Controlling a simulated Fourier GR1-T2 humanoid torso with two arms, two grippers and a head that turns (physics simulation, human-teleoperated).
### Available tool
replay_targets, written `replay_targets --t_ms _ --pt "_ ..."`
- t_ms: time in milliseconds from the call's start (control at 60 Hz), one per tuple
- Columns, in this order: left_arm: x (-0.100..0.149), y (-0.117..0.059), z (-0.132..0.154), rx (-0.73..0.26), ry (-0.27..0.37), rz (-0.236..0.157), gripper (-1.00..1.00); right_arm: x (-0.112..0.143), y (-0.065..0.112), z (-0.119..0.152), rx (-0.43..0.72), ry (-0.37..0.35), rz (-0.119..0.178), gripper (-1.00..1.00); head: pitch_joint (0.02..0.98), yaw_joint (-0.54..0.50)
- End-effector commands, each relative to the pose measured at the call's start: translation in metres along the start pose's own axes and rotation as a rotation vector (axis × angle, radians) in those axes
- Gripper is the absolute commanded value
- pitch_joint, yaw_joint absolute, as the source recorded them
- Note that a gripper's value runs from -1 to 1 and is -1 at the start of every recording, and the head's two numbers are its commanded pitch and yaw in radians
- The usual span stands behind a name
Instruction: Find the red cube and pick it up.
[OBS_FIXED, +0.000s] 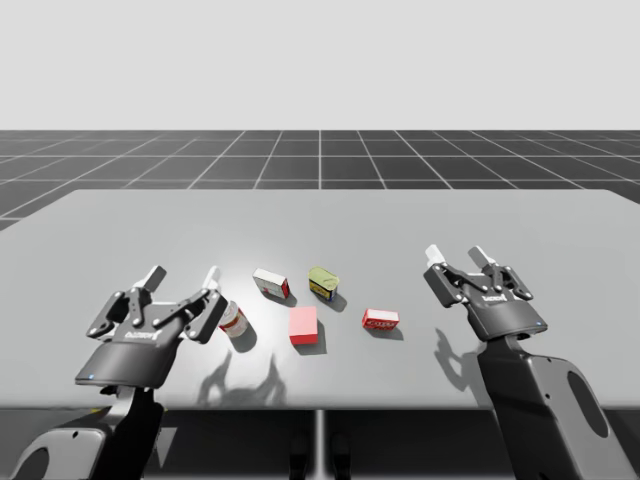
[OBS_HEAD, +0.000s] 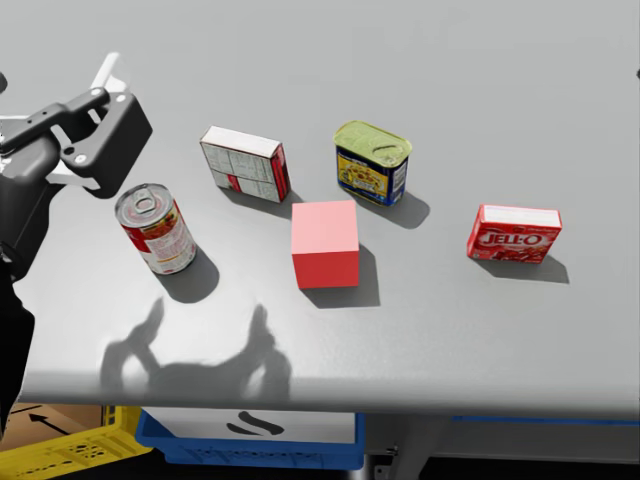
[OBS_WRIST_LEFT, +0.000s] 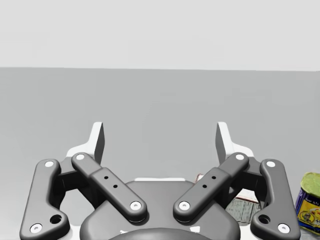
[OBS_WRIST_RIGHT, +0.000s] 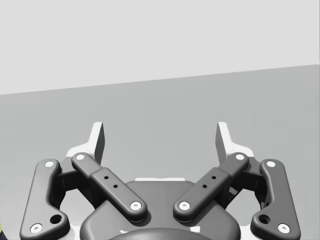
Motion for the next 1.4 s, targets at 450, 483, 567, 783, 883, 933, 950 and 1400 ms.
replay_targets --t_ms 450,483,567,783,883,933,950,1400 --pt "-0.055 -0.088 0.089 -0.196 0.17 0.004 -1.0 -0.001 -0.002 -0.001 -0.014 -0.002 0.008 -1.0 0.922 0.06" --pt "-0.057 -0.089 0.089 -0.196 0.175 0.002 -1.0 -0.001 -0.002 -0.001 -0.014 -0.002 0.008 -1.0 0.922 0.06" --pt "-0.07 -0.096 0.089 -0.191 0.213 0.013 -1.0 -0.001 -0.002 -0.001 -0.019 -0.004 0.016 -1.0 0.927 0.06" --pt "-0.092 -0.116 0.084 -0.188 0.269 0.026 -1.0 -0.001 -0.002 -0.002 -0.022 -0.004 0.017 -1.0 0.924 0.05" --pt "-0.099 -0.123 0.075 -0.186 0.292 0.029 -1.0 -0.001 -0.002 -0.002 -0.021 -0.005 0.017 -1.0 0.919 0.05" --pt "-0.103 -0.125 0.07 -0.178 0.302 0.028 -1.0 -0.001 -0.002 -0.002 -0.021 -0.005 0.017 -1.0 0.917 0.05" --pt "-0.105 -0.127 0.068 -0.175 0.311 0.032 -1.0 -0.001 -0.002 -0.002 -0.021 -0.006 0.017 -1.0 0.916 0.05" --pt "-0.12 -0.161 0.033 -0.12 0.343 0.027 -1.0 0.0 -0.003 -0.001 -0.027 -0.01 0.025 -1.0 0.915 0.05"
